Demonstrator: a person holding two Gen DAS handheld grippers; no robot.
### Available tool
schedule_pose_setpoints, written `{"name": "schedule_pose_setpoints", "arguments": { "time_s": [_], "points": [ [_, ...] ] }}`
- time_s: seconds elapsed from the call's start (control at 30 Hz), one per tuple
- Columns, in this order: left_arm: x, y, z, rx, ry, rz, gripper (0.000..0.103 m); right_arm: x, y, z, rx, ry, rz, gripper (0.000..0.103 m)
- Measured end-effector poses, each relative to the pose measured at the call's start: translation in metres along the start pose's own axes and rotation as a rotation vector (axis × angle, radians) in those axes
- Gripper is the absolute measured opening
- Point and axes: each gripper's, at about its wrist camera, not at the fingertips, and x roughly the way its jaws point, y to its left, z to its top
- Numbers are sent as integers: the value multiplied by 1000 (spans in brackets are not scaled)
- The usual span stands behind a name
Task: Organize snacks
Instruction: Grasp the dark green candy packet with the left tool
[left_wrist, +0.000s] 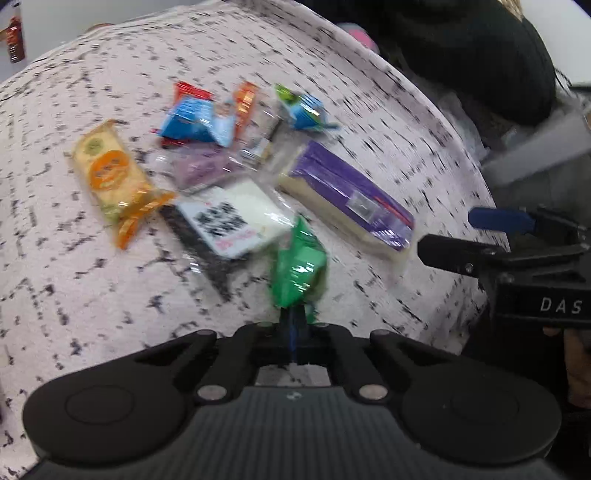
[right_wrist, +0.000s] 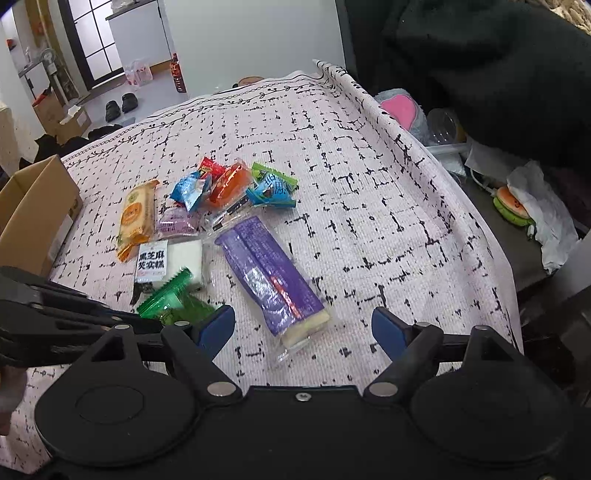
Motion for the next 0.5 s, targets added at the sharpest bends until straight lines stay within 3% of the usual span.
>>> {"name": "schedule_pose_setpoints", "arguments": {
  "time_s": [0.2, 0.37, 0.43, 0.47, 0.5],
  "points": [
    [-18, -2, 2, 21, -52, -28, 0, 4, 0, 5, 5, -14, -2, 82],
    [-17, -18, 4, 94, -53, -15, 10, 1, -5, 4, 33, -3, -3, 82],
    [-14, -20, 4, 93, -46, -16, 30, -2, -6, 3, 34, -1, -5, 82],
    [-12, -19, 3, 87, -47, -14, 51, -4, -6, 3, 31, 1, -7, 82],
    [-12, -18, 3, 80, -55, -11, 62, -5, -5, 2, 26, 3, -7, 82]
  ]
}}
